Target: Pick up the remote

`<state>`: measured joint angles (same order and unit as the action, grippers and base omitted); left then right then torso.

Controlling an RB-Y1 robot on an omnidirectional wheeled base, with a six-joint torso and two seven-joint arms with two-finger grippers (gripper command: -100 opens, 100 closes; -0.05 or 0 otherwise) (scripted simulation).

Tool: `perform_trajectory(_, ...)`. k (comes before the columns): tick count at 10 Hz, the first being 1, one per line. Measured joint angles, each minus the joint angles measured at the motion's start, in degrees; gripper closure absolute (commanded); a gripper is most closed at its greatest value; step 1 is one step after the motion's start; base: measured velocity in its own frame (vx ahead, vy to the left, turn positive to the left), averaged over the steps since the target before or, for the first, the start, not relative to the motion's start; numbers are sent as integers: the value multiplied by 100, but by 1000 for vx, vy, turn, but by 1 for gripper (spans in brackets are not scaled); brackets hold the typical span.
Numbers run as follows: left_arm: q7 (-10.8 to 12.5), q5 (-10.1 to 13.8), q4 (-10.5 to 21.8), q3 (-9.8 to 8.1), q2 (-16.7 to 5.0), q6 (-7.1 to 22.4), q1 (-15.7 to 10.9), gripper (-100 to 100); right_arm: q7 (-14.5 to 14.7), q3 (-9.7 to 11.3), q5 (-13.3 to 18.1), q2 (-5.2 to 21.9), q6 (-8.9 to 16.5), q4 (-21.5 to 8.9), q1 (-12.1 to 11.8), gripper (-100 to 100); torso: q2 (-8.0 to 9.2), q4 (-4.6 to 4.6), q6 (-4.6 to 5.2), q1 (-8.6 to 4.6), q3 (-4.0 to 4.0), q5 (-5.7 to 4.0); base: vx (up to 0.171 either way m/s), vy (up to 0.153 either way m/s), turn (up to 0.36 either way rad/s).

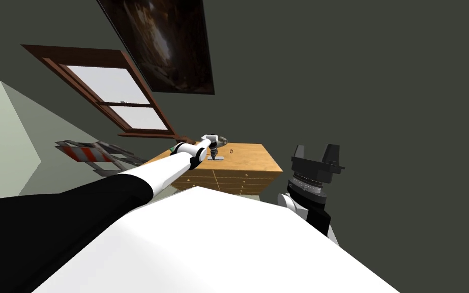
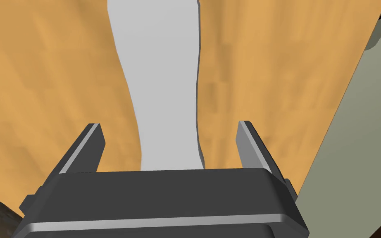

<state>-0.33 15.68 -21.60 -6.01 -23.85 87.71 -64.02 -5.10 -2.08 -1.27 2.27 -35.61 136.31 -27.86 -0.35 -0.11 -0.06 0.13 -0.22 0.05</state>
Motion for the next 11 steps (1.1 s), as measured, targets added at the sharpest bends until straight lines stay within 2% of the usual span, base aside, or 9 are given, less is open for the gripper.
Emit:
perform_trajectory(1,-14,-6,188,7,-10,10,-80,-100,0,0,0,0,0,0,0,0,9,2,1,-5,5,-2,19,10,0)
perform_trajectory(2,-22,-7,227,7,-11,-14,-95,0,0,0,0,0,0,0,1,0,22,5,1,-10,13,-3,5,2,0)
perform_trajectory(3,-21,-7,223,7,-11,-12,-93,-100,0,0,0,0,0,0,1,0,30,7,1,-13,18,-4,11,4,-5)
perform_trajectory(4,11,-12,18,3,38,2,81,-100,0,0,0,0,0,0,1,0,32,7,1,-13,18,-3,10,4,-2)
perform_trajectory(6,-33,-19,303,0,55,-248,60,-100,0,0,0,0,0,0,1,0,33,8,1,-13,19,-3,5,2,-2)
perform_trajectory(7,-40,-20,311,-1,56,-276,65,100,0,0,0,0,0,0,1,0,34,9,1,-14,20,-4,0,0,0)
perform_trajectory(11,-38,-19,313,-1,57,-267,66,100,0,0,0,0,0,0,1,0,29,8,4,-11,17,-2,0,0,0)
